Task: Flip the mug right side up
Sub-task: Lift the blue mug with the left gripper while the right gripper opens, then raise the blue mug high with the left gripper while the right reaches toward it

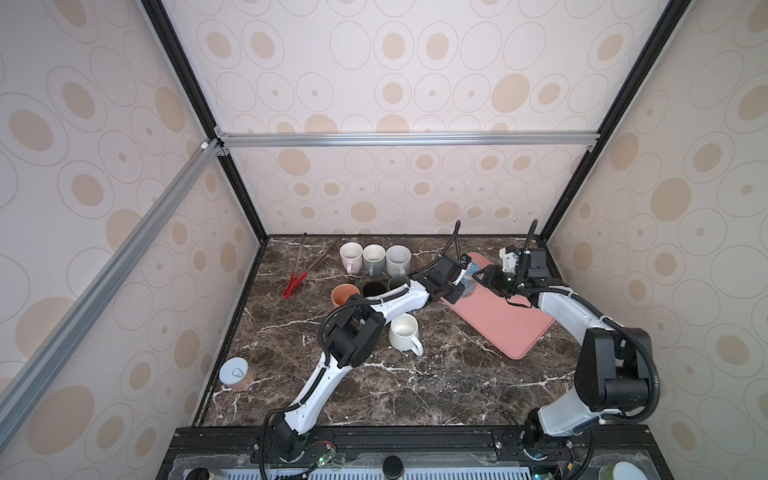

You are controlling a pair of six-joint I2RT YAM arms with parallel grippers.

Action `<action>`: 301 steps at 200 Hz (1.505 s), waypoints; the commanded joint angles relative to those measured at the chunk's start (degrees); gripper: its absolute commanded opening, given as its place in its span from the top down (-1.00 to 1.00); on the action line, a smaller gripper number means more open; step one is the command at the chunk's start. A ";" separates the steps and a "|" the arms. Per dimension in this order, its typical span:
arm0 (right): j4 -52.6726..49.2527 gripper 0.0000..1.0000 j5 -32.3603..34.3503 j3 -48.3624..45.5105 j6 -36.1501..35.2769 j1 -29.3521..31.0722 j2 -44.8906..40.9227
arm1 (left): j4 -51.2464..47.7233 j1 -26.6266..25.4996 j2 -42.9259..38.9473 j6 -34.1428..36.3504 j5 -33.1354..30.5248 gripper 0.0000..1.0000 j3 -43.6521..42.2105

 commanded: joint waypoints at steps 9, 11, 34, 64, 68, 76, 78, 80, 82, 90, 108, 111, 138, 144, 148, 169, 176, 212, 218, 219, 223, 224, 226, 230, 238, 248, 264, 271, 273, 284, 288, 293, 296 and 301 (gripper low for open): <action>-0.21 0.03 2.90 -0.66 -0.51 -0.45 -5.85 | 4.45 -0.07 -4.80 -0.25 0.38 1.00 -0.36; -0.02 0.03 2.96 -0.87 -0.31 -0.45 -6.22 | 5.00 -0.06 -5.24 -0.35 0.71 1.00 -0.65; 1.89 0.04 3.12 -2.85 2.69 -0.45 -9.97 | 9.10 0.47 -9.44 -2.91 4.18 1.00 -3.44; 5.60 0.07 3.75 -5.25 7.03 -0.30 -16.57 | 12.33 1.97 -13.75 -5.47 8.63 1.00 -4.67; 6.13 0.08 3.96 -5.56 7.40 -0.29 -17.41 | 12.93 2.12 -14.29 -5.83 9.05 1.00 -4.94; 6.72 0.08 4.20 -5.97 8.26 -0.23 -18.97 | 14.35 2.61 -15.46 -6.56 10.02 1.00 -5.54; 6.81 0.08 4.21 -6.02 8.43 -0.20 -19.34 | 14.85 2.76 -15.70 -6.81 10.26 1.00 -5.71; 6.83 0.09 4.25 -6.03 8.52 -0.19 -19.50 | 15.11 2.82 -15.96 -7.11 10.50 1.00 -5.97; 6.85 0.09 4.36 -6.10 8.86 -0.19 -20.01 | 15.64 2.92 -16.33 -7.36 10.72 1.00 -6.25; 7.31 0.09 4.29 -6.34 9.45 0.02 -21.15 | 17.80 3.46 -17.60 -8.53 11.45 1.00 -7.73; 7.77 0.09 4.05 -6.71 10.81 0.97 -22.55 | 24.62 4.61 -20.76 -12.37 13.61 1.00 -12.37; 7.92 0.09 3.96 -6.78 11.00 1.15 -22.61 | 25.88 4.90 -21.31 -13.30 13.96 1.00 -13.09; 10.86 0.09 3.38 -9.04 13.62 2.14 -22.21 | 38.38 7.20 -23.81 -22.58 18.36 1.00 -20.70; 11.75 0.09 2.85 -9.51 14.54 2.16 -21.91 | 42.22 7.71 -24.35 -25.31 19.01 1.00 -22.98; 12.17 0.09 2.42 -9.70 15.10 2.14 -21.80 | 44.80 8.05 -24.66 -27.30 19.40 1.00 -24.61; 14.65 0.09 -0.23 -9.97 17.00 2.85 -20.99 | 54.65 9.26 -26.29 -33.63 19.50 1.00 -30.10; 16.44 0.09 -1.13 -10.23 17.82 3.15 -20.79 | 56.29 9.51 -26.80 -34.51 19.36 1.00 -30.91; 25.37 0.07 -3.92 -10.74 18.97 7.43 -20.00 | 68.30 11.76 -30.04 -42.73 19.93 1.00 -35.87; 27.08 0.07 -4.45 -10.70 19.11 8.31 -19.61 | 70.26 12.24 -30.73 -44.04 20.03 1.00 -36.67; 27.38 0.07 -4.56 -10.74 19.13 8.46 -19.50 | 70.59 12.29 -30.83 -44.18 20.08 1.00 -36.73; 28.67 0.06 -4.83 -10.84 19.35 9.02 -19.22 | 71.71 12.59 -31.42 -44.86 20.06 1.00 -37.39; 28.96 0.06 -4.92 -10.86 19.38 9.17 -19.18 | 72.06 12.64 -31.52 -45.03 20.05 1.00 -37.48; 29.69 0.06 -5.10 -10.87 19.45 9.45 -19.06 | 72.63 12.76 -31.82 -45.36 20.02 1.00 -37.77; 31.23 0.06 -5.50 -10.88 19.76 9.99 -18.75 | 73.84 13.06 -32.35 -45.98 20.03 1.00 -38.38; 34.25 0.06 -6.25 -11.00 20.44 10.94 -18.11 | 76.64 13.59 -33.66 -47.24 19.66 1.00 -39.90; 37.72 0.06 -7.09 -10.92 21.31 11.94 -17.42 | 80.16 14.32 -35.26 -48.76 19.54 1.00 -41.62; 42.71 0.06 -8.50 -10.39 22.25 13.61 -16.17 | 84.73 15.37 -37.83 -51.27 19.63 1.00 -43.95; 44.48 0.05 -8.98 -9.97 22.24 14.38 -15.70 | 86.37 15.75 -38.88 -52.02 19.62 1.00 -44.71; 44.97 0.05 -9.15 -9.88 22.25 14.66 -15.58 | 86.85 15.91 -39.27 -52.19 19.65 1.00 -45.05; 47.41 0.04 -9.96 -8.83 22.15 15.37 -14.71 | 89.31 16.47 -40.88 -53.12 19.67 1.00 -46.22; 48.31 0.03 -10.33 -8.44 22.15 16.86 -14.39 | 90.12 16.73 -41.44 -53.45 19.65 1.00 -46.54; 49.46 0.03 -10.69 -7.89 22.28 17.84 -13.87 | 91.11 16.89 -42.07 -53.76 19.77 1.00 -46.92; 49.96 0.02 -10.90 -7.54 22.43 18.22 -13.60 | 91.70 17.05 -42.42 -54.02 19.80 1.00 -47.12; 50.83 0.02 -11.32 -6.97 22.53 18.84 -13.04 | 92.71 17.28 -42.97 -54.46 19.86 1.00 -47.54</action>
